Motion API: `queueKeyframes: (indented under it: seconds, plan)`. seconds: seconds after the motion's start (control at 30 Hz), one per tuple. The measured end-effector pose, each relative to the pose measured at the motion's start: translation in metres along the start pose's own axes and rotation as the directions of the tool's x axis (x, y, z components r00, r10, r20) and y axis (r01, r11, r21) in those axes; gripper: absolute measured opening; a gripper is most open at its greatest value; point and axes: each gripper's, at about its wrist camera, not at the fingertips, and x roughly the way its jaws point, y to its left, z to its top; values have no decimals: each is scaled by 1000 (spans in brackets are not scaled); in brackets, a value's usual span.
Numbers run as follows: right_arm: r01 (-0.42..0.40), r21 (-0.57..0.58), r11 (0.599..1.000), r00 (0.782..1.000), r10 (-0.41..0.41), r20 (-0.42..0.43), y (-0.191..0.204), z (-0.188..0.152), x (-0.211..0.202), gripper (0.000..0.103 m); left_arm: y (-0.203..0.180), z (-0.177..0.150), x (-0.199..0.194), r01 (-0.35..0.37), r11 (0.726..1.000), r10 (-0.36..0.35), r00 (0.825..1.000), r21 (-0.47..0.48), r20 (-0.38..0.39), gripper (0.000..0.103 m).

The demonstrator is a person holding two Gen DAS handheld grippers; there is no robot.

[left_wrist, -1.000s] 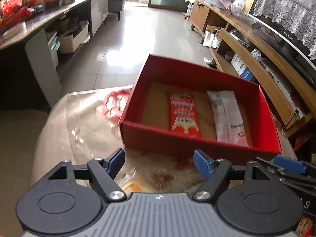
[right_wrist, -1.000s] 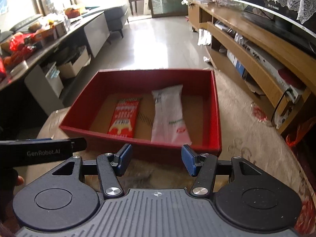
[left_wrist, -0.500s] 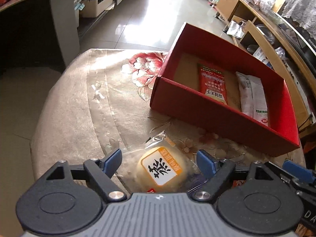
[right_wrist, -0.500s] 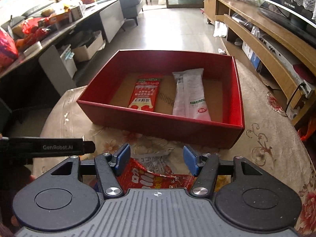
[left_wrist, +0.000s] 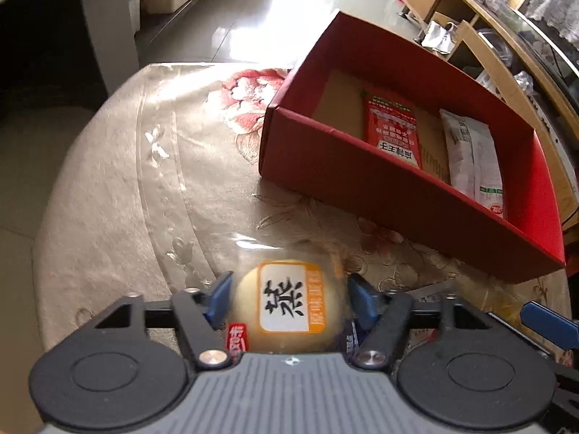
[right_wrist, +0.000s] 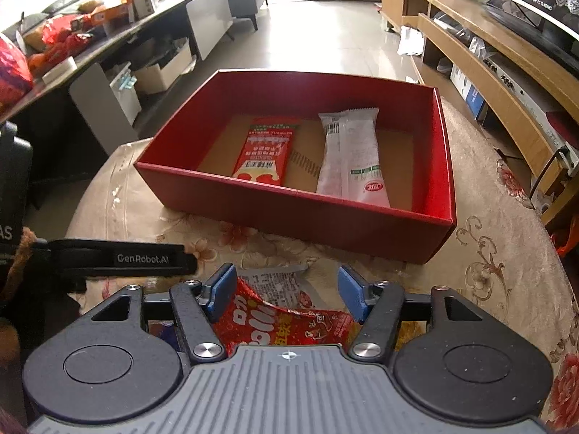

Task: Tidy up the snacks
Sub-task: 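Grasp the wrapped round bun with the left tool, then grasp the red Trolli gummy bag with the right tool while the left tool holds the bun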

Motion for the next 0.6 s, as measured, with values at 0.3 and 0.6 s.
queueKeyframes:
  seconds: [0.3, 0.6]
  plan:
    - [-7, -24, 1000, 999, 6, -48, -4, -9, 4, 70, -3, -3, -8, 5, 998, -5, 1000, 55, 10, 56]
    - [-37, 27, 999, 998, 38, -43, -25, -6, 6, 71, 4, -3, -22, 63, 996, -64, 998, 65, 11, 56]
